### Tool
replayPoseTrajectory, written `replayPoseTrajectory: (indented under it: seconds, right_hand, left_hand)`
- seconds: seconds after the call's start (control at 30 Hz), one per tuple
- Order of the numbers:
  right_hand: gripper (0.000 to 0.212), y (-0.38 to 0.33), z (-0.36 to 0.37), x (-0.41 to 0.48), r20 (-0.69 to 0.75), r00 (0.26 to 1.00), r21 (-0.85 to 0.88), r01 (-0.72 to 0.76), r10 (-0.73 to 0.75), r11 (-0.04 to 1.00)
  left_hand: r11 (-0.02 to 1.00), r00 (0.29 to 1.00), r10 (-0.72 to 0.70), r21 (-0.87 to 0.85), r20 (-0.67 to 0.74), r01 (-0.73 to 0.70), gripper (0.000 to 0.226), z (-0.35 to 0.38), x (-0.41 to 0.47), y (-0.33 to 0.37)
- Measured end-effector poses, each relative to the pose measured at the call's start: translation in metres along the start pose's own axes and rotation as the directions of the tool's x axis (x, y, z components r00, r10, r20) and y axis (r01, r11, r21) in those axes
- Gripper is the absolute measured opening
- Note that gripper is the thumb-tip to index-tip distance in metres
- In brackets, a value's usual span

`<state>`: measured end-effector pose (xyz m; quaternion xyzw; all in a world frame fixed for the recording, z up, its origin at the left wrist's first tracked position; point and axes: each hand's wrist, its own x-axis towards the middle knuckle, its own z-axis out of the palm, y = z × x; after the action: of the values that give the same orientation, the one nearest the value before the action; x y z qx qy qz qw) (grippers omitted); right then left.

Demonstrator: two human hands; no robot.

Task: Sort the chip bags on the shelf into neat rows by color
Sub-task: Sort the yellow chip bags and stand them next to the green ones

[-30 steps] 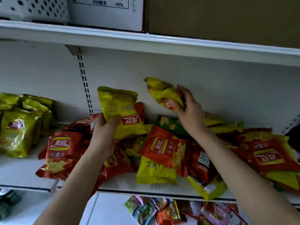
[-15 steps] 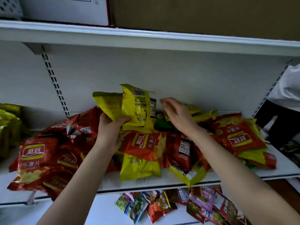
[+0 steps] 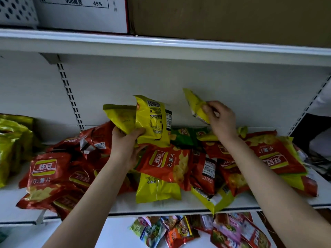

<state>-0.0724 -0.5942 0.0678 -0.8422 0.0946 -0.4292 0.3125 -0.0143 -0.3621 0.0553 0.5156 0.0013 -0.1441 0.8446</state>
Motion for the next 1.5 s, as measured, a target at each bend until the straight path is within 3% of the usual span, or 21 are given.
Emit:
replayPoseTrajectory:
  seconds: [0.07, 0.17, 0.2, 0.3, 0.43, 0.53, 0.73, 0.83, 0.9, 1.03, 1.13, 1.3, 1.4, 1.5]
  right_hand:
    - [0.021, -0.028, 0.0, -0.016, 0.016, 0.999, 0.148, 0.032, -0.035, 0.988]
    - [0.007, -0.052, 0.012, -0.041, 0.28, 0.96, 0.264, -0.084, 0.007, 0.961]
    - [0.007, -0.056, 0.016, -0.046, 0.309, 0.951, 0.32, -0.118, 0.014, 0.94]
    - [0.01, -0.059, 0.021, -0.048, 0.271, 0.962, 0.428, -0.145, 0.026, 0.892]
    - [0.043, -0.062, 0.027, -0.051, 0.3, 0.954, 0.425, -0.115, -0.02, 0.898]
    - [0.05, -0.071, 0.037, -0.055, 0.324, 0.945, 0.401, -0.085, -0.054, 0.912]
    - [0.046, -0.094, 0.058, -0.058, 0.384, 0.914, 0.487, -0.083, -0.128, 0.87]
    - [0.042, -0.108, 0.075, -0.057, 0.248, 0.965, 0.456, -0.039, -0.085, 0.889]
    - [0.054, -0.12, 0.086, -0.056, 0.228, 0.972, 0.397, -0.041, -0.055, 0.917]
    - [0.059, -0.153, 0.11, -0.062, 0.414, 0.91, 0.447, -0.204, 0.0, 0.871]
    - [0.059, -0.186, 0.135, -0.077, 0.459, 0.888, 0.548, -0.273, -0.011, 0.79]
    - [0.054, -0.239, 0.185, -0.106, 0.525, 0.846, 0.557, -0.262, -0.09, 0.788]
    - [0.053, -0.271, 0.214, -0.129, 0.607, 0.781, 0.506, -0.234, -0.149, 0.83]
    - [0.057, -0.302, 0.238, -0.151, 0.701, 0.683, 0.496, -0.259, -0.206, 0.829]
  left_hand:
    - [1.0, 1.0, 0.005, -0.014, -0.002, -0.005, 0.048, 0.004, 0.0, 0.0]
    - [0.999, 0.999, -0.003, -0.039, 0.051, 0.005, 0.048, 0.013, -0.007, -0.003]
    - [0.998, 0.997, -0.007, -0.059, 0.072, 0.012, 0.048, 0.016, -0.01, -0.004]
    - [0.995, 0.995, 0.004, -0.103, 0.099, 0.006, 0.053, 0.017, -0.017, -0.005]
    - [0.989, 0.986, 0.096, -0.127, 0.138, -0.079, 0.069, 0.016, -0.028, -0.002]
    - [0.986, 0.98, 0.161, -0.061, 0.118, -0.154, 0.085, 0.009, -0.033, 0.0]
    - [0.982, 0.985, 0.169, -0.077, -0.023, -0.17, 0.074, -0.035, -0.039, 0.012]
    - [0.975, 0.979, 0.196, -0.09, -0.063, -0.201, 0.072, -0.057, -0.044, 0.021]
    - [0.973, 0.977, 0.201, -0.101, -0.074, -0.208, 0.074, -0.073, -0.049, 0.029]
    - [0.969, 0.972, 0.217, -0.102, -0.092, -0.226, 0.083, -0.115, -0.059, 0.047]
    - [0.963, 0.972, 0.211, -0.145, -0.107, -0.225, 0.082, -0.151, -0.065, 0.059]
    - [0.965, 0.967, 0.213, -0.122, -0.143, -0.231, 0.081, -0.225, -0.081, 0.087]
    - [0.965, 0.958, 0.206, -0.122, -0.199, -0.232, 0.083, -0.273, -0.088, 0.103]
    - [0.976, 0.945, 0.201, -0.033, -0.259, -0.217, 0.111, -0.316, -0.1, 0.115]
